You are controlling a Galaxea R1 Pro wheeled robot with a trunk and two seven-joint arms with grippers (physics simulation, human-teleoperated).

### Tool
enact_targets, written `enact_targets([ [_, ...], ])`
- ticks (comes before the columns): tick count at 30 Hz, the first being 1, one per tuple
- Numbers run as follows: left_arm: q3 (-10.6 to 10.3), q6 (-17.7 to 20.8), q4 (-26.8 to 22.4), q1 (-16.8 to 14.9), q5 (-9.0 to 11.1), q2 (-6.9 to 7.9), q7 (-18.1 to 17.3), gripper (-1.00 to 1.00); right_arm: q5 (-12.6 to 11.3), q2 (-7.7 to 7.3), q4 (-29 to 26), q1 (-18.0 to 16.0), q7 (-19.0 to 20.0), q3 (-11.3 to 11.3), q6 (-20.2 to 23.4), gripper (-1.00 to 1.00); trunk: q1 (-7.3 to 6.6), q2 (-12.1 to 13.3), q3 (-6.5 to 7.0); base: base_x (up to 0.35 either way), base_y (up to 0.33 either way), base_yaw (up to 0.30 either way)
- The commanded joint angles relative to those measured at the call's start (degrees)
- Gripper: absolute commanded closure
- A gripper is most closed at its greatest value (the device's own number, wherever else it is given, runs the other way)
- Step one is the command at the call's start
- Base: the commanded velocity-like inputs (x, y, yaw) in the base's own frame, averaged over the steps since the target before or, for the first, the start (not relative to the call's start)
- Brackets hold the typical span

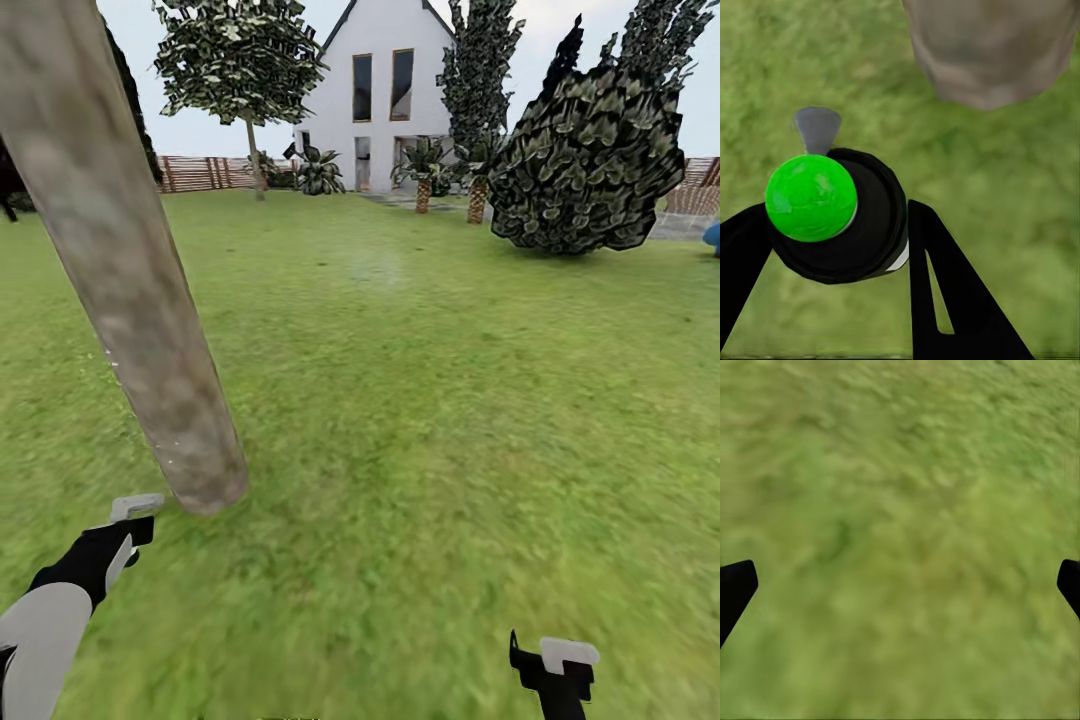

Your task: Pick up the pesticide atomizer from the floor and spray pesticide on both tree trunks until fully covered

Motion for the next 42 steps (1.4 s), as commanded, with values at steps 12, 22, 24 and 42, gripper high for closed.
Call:
enact_targets([
  [12,0.00,-0.02,0.08,0.00,-0.11,-0.18,0.02,1.00,0.00,0.02,0.00,0.00,0.00,0.00,0.00,-1.00,0.00,0.00,0.00,0.111,-0.253,0.124],
  [22,-0.09,0.20,0.00,0.00,-0.03,-0.27,-0.41,1.00,0.00,-0.01,0.00,0.00,0.00,0.00,0.00,-1.00,0.00,0.00,0.00,0.022,-0.270,0.204],
  [24,-0.15,0.09,-0.20,0.00,0.01,-0.81,-0.58,1.00,0.01,0.01,0.00,0.00,0.00,0.00,0.00,-1.00,0.00,0.00,0.00,-0.014,-0.235,0.277],
  [42,-7.53,18.53,-19.17,-7.30,-6.49,-1.33,-21.91,1.00,0.00,-0.02,0.00,0.00,0.00,-0.05,0.00,-1.00,0.00,0.00,0.00,-0.001,-0.011,0.075],
])
